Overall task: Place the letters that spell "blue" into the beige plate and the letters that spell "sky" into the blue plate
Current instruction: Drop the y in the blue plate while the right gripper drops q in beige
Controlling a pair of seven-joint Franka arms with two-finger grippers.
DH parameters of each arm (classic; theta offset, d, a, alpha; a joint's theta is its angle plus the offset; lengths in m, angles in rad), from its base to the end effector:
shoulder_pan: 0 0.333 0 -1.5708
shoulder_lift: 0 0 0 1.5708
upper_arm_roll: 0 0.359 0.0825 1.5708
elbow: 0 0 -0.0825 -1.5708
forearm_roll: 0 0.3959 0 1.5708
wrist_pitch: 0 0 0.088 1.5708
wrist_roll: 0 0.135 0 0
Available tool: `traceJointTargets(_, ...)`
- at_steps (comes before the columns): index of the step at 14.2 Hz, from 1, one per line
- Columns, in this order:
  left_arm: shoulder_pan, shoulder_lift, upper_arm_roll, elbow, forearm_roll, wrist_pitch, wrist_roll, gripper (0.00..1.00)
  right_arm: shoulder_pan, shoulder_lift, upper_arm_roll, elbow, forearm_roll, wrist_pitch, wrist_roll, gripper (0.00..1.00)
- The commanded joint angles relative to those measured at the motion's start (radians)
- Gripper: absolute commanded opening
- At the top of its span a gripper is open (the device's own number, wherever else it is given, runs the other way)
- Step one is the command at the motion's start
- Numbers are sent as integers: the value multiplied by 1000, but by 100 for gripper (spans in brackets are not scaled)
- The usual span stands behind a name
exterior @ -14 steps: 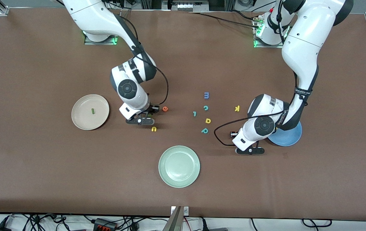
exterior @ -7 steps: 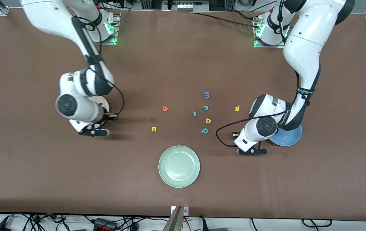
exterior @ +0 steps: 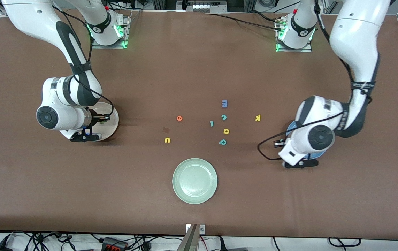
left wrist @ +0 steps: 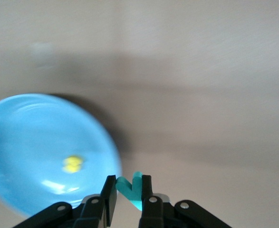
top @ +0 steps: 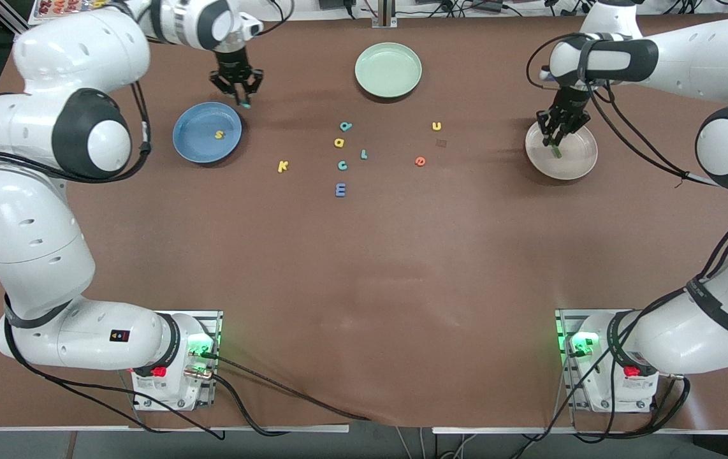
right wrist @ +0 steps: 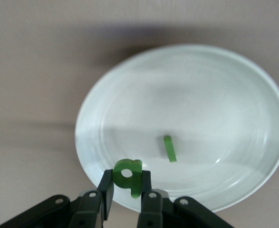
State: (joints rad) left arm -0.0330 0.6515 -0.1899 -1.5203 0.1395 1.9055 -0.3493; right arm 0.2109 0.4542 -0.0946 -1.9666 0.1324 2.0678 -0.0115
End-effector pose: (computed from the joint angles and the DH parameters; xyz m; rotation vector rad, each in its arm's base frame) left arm 0.6961 -0.1240 0.2650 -3.0392 -0.1324 0.3686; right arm 0.5862 0.0797 0.2205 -3.0501 -0.0705 0.5423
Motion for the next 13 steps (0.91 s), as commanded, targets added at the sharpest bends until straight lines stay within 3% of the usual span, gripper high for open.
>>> traceJointTargets(1, 82, -7, -8, -41, 14, -32, 102, 14, -11, -9, 15, -52, -7, 52, -15, 18)
traceJointTargets(3, 116, -10, -13, -90, 14, -61, 134, 12, -13, 4, 15, -74, -7, 103, -25, 20)
traceJointTargets(4, 134, -6, -13, -107, 14, -63, 147, 12, -18, 6, 15, -75, -5, 109, -30, 34)
traceJointTargets(5, 157, -4, -13, -127, 14, -62, 159, 12, -24, 4, 15, -72, -4, 106, -16, 90)
traceJointTargets(6, 160, -6, -14, -148, 14, -56, 174, 12, -27, -5, 15, -65, -4, 97, -12, 100)
traceJointTargets(10, 211, -6, -14, -245, 14, 64, 245, 12, -2, -51, 24, 33, -4, -24, 24, 100)
traceJointTargets(11, 219, -6, -14, -254, 14, 73, 253, 21, 17, -46, 24, 63, 6, -41, 28, 100)
traceJointTargets(13, 217, -13, -17, -244, 12, 69, 242, 70, 91, -42, 23, 106, 12, -32, 33, 100)
